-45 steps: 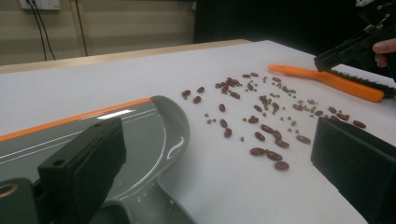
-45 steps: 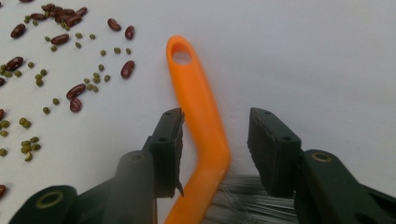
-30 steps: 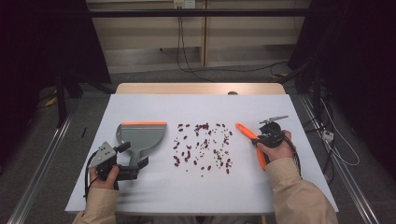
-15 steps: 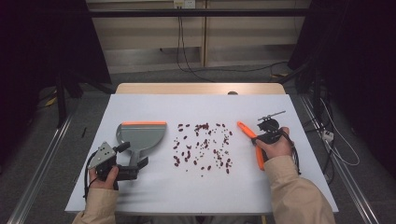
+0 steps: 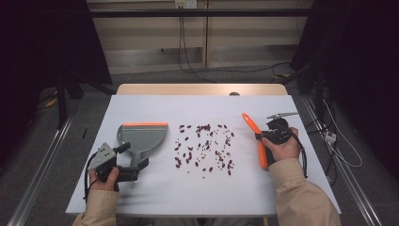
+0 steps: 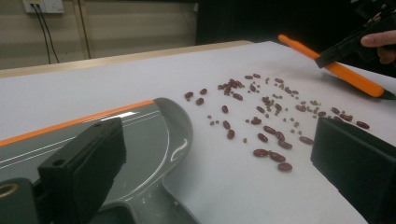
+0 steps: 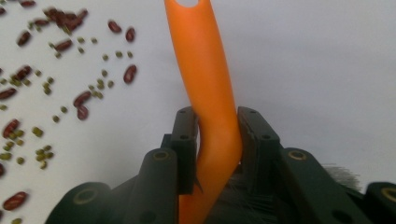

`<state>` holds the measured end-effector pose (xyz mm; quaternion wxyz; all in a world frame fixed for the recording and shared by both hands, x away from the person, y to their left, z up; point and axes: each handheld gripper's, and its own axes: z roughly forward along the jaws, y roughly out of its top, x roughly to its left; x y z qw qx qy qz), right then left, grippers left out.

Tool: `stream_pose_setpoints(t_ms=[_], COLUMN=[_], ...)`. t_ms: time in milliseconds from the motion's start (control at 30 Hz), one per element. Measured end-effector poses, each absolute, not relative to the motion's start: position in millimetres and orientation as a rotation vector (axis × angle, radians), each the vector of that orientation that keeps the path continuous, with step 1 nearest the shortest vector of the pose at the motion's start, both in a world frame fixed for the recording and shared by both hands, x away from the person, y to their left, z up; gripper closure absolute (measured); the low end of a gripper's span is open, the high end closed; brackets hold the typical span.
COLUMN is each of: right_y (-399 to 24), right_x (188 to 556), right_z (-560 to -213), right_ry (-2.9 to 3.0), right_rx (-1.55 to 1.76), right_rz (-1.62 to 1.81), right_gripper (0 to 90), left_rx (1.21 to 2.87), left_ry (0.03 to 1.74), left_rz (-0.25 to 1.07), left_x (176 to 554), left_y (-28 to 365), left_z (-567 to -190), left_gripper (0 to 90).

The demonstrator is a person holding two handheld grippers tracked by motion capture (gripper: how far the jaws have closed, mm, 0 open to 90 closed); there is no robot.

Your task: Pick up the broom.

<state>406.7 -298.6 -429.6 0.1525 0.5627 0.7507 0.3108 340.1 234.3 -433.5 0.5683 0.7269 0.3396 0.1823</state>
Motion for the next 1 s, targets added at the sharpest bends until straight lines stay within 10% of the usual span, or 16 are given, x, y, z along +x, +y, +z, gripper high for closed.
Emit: stream_pose_setpoints(t_ms=[1000], right_y=[-314.0], right_x=[361.5], right_z=[-392.3], right_ry=[1.690], right_rx=[1.347], right_rz=[1.638], right_gripper=[71.4], left_rx=[1.666], left_ry=[0.733], left_rz=[0.447], left_x=[344.4], left_y=[212.0], left_z=[-407.4], left_gripper=[2.9])
